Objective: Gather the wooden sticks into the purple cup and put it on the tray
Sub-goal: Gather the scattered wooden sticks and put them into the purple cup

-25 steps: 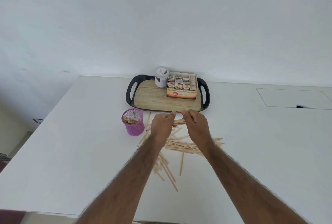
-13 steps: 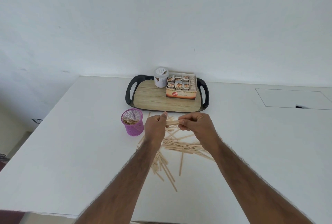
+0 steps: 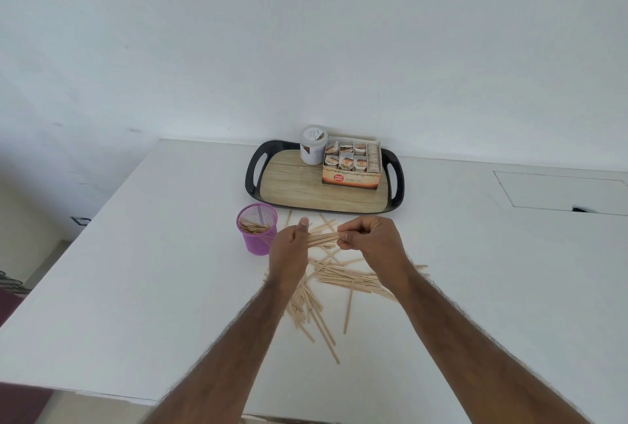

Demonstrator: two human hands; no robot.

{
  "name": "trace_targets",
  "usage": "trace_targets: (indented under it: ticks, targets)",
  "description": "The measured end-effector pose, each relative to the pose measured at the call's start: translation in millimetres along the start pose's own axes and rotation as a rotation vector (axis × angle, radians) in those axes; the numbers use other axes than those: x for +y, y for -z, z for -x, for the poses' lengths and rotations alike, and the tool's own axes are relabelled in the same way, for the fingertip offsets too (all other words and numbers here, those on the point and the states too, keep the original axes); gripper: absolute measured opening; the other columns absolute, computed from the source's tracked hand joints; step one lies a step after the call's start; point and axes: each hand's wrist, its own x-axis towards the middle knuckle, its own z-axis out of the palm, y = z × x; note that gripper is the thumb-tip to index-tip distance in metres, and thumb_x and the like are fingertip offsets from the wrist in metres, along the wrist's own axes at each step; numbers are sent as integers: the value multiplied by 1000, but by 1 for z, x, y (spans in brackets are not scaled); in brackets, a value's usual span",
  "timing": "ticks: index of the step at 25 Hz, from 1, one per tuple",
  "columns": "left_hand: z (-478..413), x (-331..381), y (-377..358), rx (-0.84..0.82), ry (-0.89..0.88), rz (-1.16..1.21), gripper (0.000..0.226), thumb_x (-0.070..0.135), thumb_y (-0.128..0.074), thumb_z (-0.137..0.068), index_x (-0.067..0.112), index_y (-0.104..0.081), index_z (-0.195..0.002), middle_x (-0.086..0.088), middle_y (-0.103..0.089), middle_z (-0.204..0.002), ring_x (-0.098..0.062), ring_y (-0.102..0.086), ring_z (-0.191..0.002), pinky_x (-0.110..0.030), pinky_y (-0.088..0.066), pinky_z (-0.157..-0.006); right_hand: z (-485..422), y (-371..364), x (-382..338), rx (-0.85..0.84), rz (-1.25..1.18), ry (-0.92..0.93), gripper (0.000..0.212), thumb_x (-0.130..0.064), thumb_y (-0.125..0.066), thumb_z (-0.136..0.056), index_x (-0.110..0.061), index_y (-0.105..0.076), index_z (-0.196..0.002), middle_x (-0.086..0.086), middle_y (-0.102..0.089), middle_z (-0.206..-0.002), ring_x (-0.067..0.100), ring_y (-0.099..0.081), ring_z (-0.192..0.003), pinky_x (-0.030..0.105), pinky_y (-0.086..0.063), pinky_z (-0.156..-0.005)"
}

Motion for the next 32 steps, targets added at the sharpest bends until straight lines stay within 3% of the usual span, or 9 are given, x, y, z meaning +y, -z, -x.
trace_targets:
  ticks: [3, 6, 9, 11, 16, 23, 26, 29, 32]
  targets:
    - [3, -33, 34, 117, -66, -132, 42, 38, -39, -107, 14, -59, -79, 3, -62, -70, -22, -59, -64, -39, -49, -61, -6, -1, 0, 10, 22, -23, 12, 9, -70, -86, 1, -77, -90, 14, -76, -81, 23, -74, -71, 28, -61, -75]
    - [1, -76, 73, 331, -142, -583, 32, 30, -37, -105, 15, -63, -98, -5, -67, -99, -30, -63, -94, -45, -54, -78, -15, -7, -5, 28, 72, 0, 14, 8, -71, -86, -4, -78, -86, 12, -77, -81, 22, -75, -71, 26, -60, -72]
    - [-6, -120, 91, 301, -94, -939, 41, 28, -38, -106, 9, -52, -140, -17, -48, -151, -37, -40, -141, -51, -34, -116, -26, -26, -19, 26, 169, 85, 18, 9, -69, -85, -7, -77, -83, 10, -76, -78, 21, -74, -70, 23, -59, -68]
    - [-7, -135, 92, 213, -40, -1026, 54, 34, -31, -107, 11, -32, -155, -17, -20, -167, -36, -15, -155, -50, -14, -125, -35, -45, -34, 9, 279, 194, 17, 7, -68, -85, -8, -77, -83, 7, -75, -75, 19, -73, -69, 24, -60, -67]
    - [-5, -133, 89, 128, -61, -1055, 59, 37, -21, -108, 13, -16, -161, -12, -4, -170, -31, 0, -157, -46, -3, -127, -65, -106, -54, -56, 718, 561, 18, 3, -63, -87, -7, -77, -83, 1, -73, -84, 12, -67, -76, 24, -57, -69]
    - [-7, -136, 91, 147, -70, -1044, 58, 35, -23, -107, 13, -18, -161, -13, -7, -170, -31, -2, -157, -47, -5, -128, -76, -153, -38, -325, 1310, 696, 19, 9, -58, -88, 1, -68, -102, 14, -61, -99, 27, -65, -84, 32, -49, -68]
    - [-7, -135, 91, 149, -76, -1036, 57, 34, -22, -107, 14, -18, -161, -13, -8, -170, -31, -2, -157, -46, -4, -128, -82, -158, -26, -409, 1387, 734, 21, 6, -58, -91, -2, -67, -108, 12, -62, -99, 26, -66, -87, 31, -48, -67]
    - [-7, -134, 92, 147, -83, -1042, 57, 32, -22, -107, 13, -19, -161, -14, -9, -170, -31, -4, -157, -47, -4, -128, -86, -162, -21, -476, 1354, 767, 15, -19, -56, -101, -8, -66, -105, 7, -62, -98, 25, -68, -80, 33, -53, -64]
    - [-6, -133, 92, 151, -86, -1029, 56, 31, -22, -108, 14, -20, -161, -13, -9, -170, -30, -3, -157, -46, -3, -128, -92, -147, -23, -341, 1204, 776, 22, -23, -51, -104, -9, -68, -103, 5, -64, -99, 22, -65, -73, 37, -56, -65]
